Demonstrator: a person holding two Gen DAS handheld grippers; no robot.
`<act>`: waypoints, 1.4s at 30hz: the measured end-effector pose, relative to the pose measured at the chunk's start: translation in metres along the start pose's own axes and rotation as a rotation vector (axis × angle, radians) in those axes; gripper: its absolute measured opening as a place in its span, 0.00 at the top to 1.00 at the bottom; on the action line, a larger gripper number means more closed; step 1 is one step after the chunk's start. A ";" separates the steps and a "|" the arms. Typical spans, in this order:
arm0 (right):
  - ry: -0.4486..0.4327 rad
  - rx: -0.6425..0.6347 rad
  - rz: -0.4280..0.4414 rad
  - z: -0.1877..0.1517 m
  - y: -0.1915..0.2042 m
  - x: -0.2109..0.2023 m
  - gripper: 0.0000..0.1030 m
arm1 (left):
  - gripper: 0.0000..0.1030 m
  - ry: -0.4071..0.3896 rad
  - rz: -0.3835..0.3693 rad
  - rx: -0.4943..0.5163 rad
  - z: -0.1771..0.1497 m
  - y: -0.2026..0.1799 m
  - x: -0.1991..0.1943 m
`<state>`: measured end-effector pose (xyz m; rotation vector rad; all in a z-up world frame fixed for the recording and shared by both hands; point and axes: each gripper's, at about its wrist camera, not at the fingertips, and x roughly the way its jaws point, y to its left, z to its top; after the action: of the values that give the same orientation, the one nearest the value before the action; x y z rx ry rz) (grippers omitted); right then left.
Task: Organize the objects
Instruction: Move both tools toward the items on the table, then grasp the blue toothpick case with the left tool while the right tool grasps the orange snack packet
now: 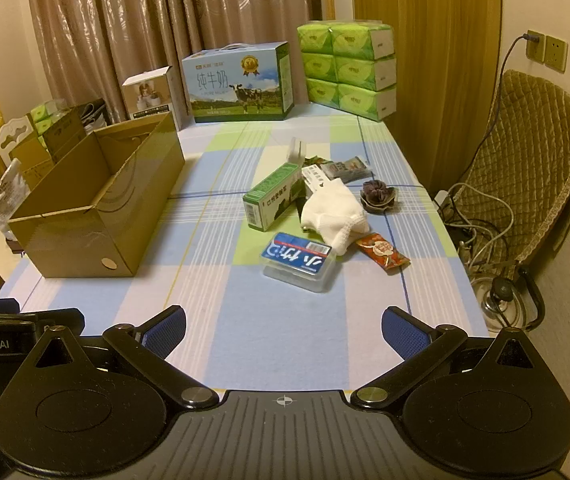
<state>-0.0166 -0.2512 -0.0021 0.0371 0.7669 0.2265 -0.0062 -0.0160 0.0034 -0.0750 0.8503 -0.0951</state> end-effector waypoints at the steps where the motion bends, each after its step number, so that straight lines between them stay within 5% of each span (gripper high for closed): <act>1: 0.000 0.000 0.000 0.000 0.000 0.000 0.02 | 0.01 0.000 0.000 0.000 0.000 0.000 0.000; 23: -0.046 -0.011 -0.035 0.028 -0.034 0.007 0.02 | 0.01 -0.015 -0.038 0.062 0.025 -0.018 0.028; 33: -0.083 -0.019 -0.094 0.062 -0.091 0.029 0.02 | 0.01 -0.003 -0.116 0.136 0.060 -0.052 0.085; 42: -0.009 -0.018 -0.029 0.047 -0.139 0.098 0.02 | 0.01 0.056 -0.234 0.187 0.062 -0.098 0.166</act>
<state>0.1105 -0.3631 -0.0513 0.0103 0.7559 0.2052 0.1437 -0.1300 -0.0694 0.0040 0.8824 -0.3971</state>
